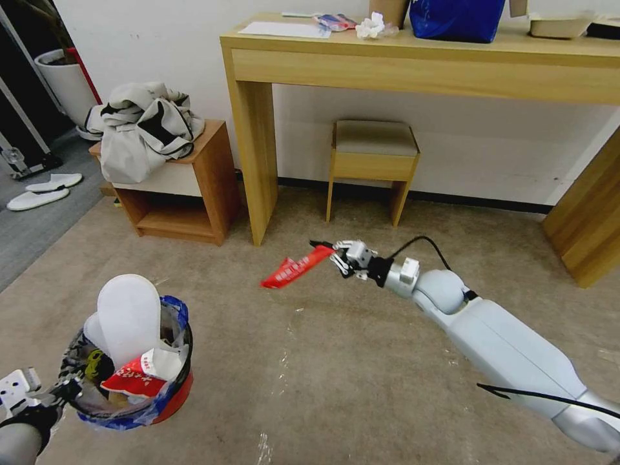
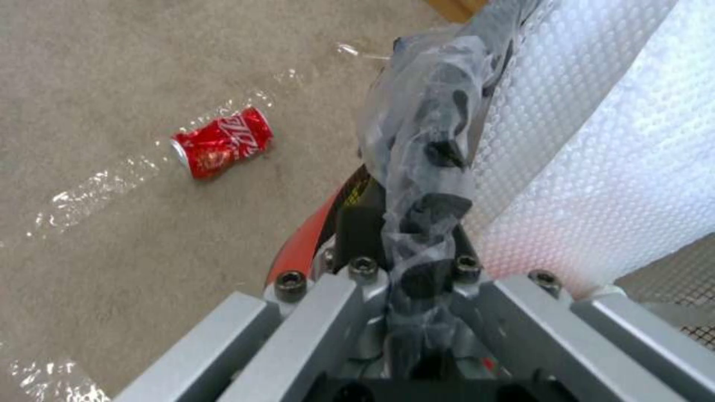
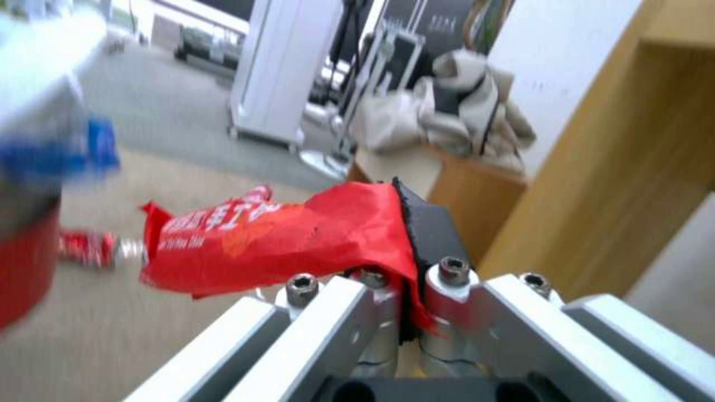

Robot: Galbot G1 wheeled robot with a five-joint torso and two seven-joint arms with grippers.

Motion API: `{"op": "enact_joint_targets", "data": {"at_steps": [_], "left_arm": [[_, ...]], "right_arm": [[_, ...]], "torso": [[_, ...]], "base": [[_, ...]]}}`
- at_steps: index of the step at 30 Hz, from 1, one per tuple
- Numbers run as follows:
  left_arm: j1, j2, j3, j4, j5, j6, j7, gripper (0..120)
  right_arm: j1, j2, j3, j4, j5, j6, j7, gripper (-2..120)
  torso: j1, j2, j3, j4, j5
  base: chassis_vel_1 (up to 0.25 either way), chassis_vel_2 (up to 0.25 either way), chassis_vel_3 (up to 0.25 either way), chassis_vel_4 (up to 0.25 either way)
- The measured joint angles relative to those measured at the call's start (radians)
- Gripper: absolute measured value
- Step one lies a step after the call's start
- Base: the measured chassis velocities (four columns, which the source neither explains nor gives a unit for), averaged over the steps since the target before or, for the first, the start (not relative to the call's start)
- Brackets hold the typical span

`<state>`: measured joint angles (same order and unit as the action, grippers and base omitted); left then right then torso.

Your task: Pick up the trash bin and place the garbage on the floor into it.

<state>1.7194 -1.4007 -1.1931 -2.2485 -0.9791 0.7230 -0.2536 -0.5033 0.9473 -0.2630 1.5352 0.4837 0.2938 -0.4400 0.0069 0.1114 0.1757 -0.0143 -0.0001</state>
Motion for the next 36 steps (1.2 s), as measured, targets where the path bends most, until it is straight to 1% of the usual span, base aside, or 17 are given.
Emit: {"op": "enact_joint_targets", "data": {"at_steps": [2,5,6,12,21,23,27,29,36], "left_arm": [[0.001,0.0,0.001,-0.001,0.001,0.0,0.0,0],[0.001,0.001,0.001,-0.002,0.001,0.001,0.0,0],[0.001,0.001,0.001,-0.002,0.001,0.001,0.0,0],[0.001,0.005,0.001,-0.003,0.001,0.001,0.0,0],[-0.003,0.008,0.004,-0.003,0.0,0.002,-0.001,0],[-0.006,0.009,0.006,-0.003,0.0,0.003,-0.001,0],[-0.007,0.009,0.006,-0.003,-0.001,0.003,-0.002,0],[-0.006,0.009,0.005,-0.003,-0.002,0.003,-0.002,0],[-0.005,0.011,0.002,-0.004,-0.005,0.003,-0.002,0]], "right_arm": [[0.033,0.019,-0.03,0.038,0.04,-0.031,0.029,0],[0.066,0.038,-0.063,0.061,0.067,-0.05,0.05,0],[0.066,0.038,-0.063,0.061,0.067,-0.05,0.05,0],[0.125,0.092,-0.136,0.101,0.098,-0.091,0.093,0],[0.19,0.137,-0.225,0.127,0.094,-0.138,0.122,0],[0.236,0.153,-0.284,0.134,0.077,-0.152,0.128,0],[0.262,0.169,-0.323,0.134,0.066,-0.157,0.129,0],[0.289,0.193,-0.372,0.133,0.058,-0.164,0.13,0],[0.322,0.214,-0.437,0.13,0.053,-0.168,0.13,0]], "torso": [[0.0,0.0,0.0,0.0,0.0],[0.0,0.0,0.0,0.0001,-0.0001],[0.0,0.0,0.0,0.0001,-0.0001],[0.0,0.0,0.0,0.0001,-0.0001],[0.0,0.0,0.0,0.0,0.0],[0.0,0.0,0.0,0.0,-0.0001],[0.0,0.0,0.0,0.0001,-0.0001],[0.0,0.0,0.0,0.0001,-0.0001],[0.0,0.0,0.0,0.0,0.0]], "base": [[0.0,0.0,0.0,0.0],[0.0,0.0,0.0,0.0],[0.0,0.0,0.0,0.0],[0.0,0.0,0.0,0.0],[0.0,0.0,0.0,0.0],[0.0,0.0,0.0,0.0],[0.0,0.0,0.0,0.0],[0.0,0.0,0.0,0.0],[0.0,0.0,0.0,0.0]]}}
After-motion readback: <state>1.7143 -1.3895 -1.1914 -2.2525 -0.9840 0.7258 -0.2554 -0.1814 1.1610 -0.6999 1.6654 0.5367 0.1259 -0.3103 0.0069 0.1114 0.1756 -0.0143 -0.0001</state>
